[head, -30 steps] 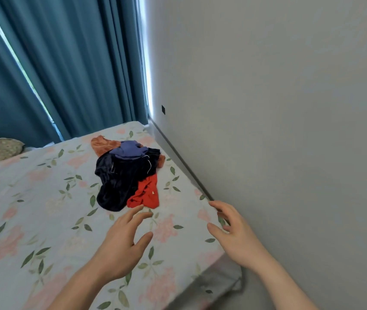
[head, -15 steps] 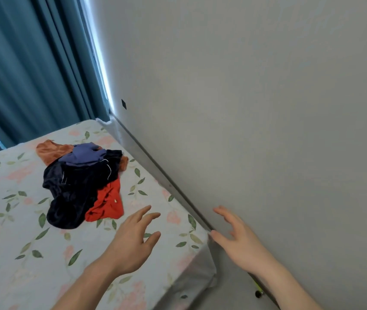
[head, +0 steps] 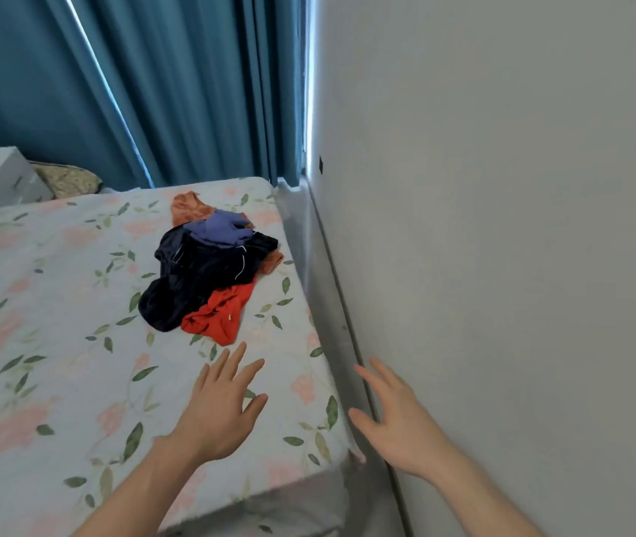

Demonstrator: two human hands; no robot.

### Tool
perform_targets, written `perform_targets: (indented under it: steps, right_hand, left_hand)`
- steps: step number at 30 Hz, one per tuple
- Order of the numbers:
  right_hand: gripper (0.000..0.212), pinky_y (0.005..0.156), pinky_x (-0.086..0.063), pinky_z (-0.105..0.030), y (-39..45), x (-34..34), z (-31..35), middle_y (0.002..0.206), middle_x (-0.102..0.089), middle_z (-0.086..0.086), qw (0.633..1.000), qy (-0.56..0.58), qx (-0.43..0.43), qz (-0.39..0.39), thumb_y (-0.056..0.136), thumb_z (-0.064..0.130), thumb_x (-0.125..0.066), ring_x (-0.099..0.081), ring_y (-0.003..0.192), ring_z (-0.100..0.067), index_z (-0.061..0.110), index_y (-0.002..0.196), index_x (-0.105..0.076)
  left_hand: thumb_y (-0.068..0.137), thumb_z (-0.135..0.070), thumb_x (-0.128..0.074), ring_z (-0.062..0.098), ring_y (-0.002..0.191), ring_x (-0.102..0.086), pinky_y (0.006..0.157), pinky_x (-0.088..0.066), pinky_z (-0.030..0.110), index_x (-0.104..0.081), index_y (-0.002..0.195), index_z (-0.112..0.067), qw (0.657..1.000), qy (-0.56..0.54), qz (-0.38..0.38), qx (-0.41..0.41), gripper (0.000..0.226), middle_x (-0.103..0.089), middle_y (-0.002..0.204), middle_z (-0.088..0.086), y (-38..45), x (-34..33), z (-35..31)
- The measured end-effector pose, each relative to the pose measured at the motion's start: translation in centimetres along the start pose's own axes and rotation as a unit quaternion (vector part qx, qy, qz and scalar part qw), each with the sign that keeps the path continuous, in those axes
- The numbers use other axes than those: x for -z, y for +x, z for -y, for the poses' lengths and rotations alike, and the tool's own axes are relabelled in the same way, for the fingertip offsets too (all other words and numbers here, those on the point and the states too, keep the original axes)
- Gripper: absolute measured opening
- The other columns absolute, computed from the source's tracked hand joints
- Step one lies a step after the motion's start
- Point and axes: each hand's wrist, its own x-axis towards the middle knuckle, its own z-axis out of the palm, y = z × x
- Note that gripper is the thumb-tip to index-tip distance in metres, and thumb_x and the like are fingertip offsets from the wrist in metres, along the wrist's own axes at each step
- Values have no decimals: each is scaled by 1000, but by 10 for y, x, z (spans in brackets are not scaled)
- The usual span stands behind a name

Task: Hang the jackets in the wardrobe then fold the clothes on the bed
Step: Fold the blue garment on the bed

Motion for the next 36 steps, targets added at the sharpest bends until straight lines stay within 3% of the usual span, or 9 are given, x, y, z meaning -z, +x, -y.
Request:
perform_targets:
  steps: [5, 17, 19, 22, 24, 26, 29, 34, 36]
  right_hand:
    - [74, 129, -11, -41, 44, 21, -22, 172, 2, 8, 991, -106, 55, 58, 99, 56, -48, 1, 158, -18, 38, 162, -14]
    - [76, 127, 0, -52, 136, 22, 14, 172, 9, 2, 950, -270, 119, 100, 100, 60, -41, 9, 158, -29, 34, 163, -8]
    - [77, 127, 1, -52, 149, 22, 20, 172, 9, 2, 945, -285, 123, 107, 100, 60, -41, 9, 158, -29, 34, 163, -6]
    - [77, 127, 1, -52, 175, 22, 32, 172, 11, 1, 935, -302, 138, 126, 101, 60, -40, 11, 158, -29, 34, 164, -5]
    - [77, 127, 0, -53, 198, 22, 38, 171, 11, 1, 928, -313, 153, 135, 101, 60, -40, 11, 158, -28, 34, 164, -5]
    - [77, 127, 0, -53, 223, 18, 45, 172, 11, 1, 919, -324, 171, 149, 100, 59, -41, 11, 158, -29, 33, 164, -6]
    - [78, 128, -2, -52, 266, 10, 52, 172, 11, 0, 899, -345, 209, 172, 99, 59, -41, 11, 158, -29, 33, 164, -6]
    - [78, 127, -1, -54, 343, 5, 58, 172, 11, -3, 856, -377, 269, 231, 100, 58, -41, 10, 158, -30, 30, 164, -5]
    - [78, 127, -1, -53, 370, 7, 59, 171, 11, -2, 842, -383, 285, 253, 100, 57, -41, 9, 158, -30, 30, 164, -6]
  left_hand:
    - [74, -73, 11, 23, 156, 21, 126, 10, 47, -10, 162, -39, 996, 27, -10, 81, 97, 18, 170, -4, -12, -5, -23]
    - [75, -66, 15, 30, 156, 21, 123, 14, 54, -12, 164, -31, 984, 67, -22, 164, 99, 18, 170, 3, 20, 3, 10]
    - [83, -65, 3, 34, 158, 7, 123, 11, 53, -25, 162, -28, 981, 67, -18, 179, 91, 5, 171, 7, 23, 3, 17]
    - [92, -58, -30, 40, 144, -42, 113, -16, 56, -65, 138, -24, 979, 86, 1, 184, 67, -42, 158, 13, 33, -5, 29]
    - [90, -57, -38, 40, 135, -54, 109, -22, 56, -71, 129, -24, 977, 86, 1, 195, 61, -53, 150, 12, 44, -15, 41]
    - [92, -58, -33, 40, 142, -46, 113, -16, 55, -66, 137, -26, 973, 64, -5, 221, 64, -45, 157, 12, 50, -9, 40]
    - [92, -63, -10, 36, 158, -5, 118, 10, 51, -34, 159, -31, 961, 25, -26, 276, 78, -6, 171, 7, 64, -12, 47]
    - [92, -60, -30, 40, 143, -44, 113, -16, 54, -66, 136, -26, 938, -12, 13, 346, 66, -40, 159, 10, 98, -23, 44]
    - [91, -63, -15, 39, 153, -25, 117, -5, 52, -51, 150, -30, 921, -36, -13, 387, 77, -22, 168, 10, 109, -20, 36]
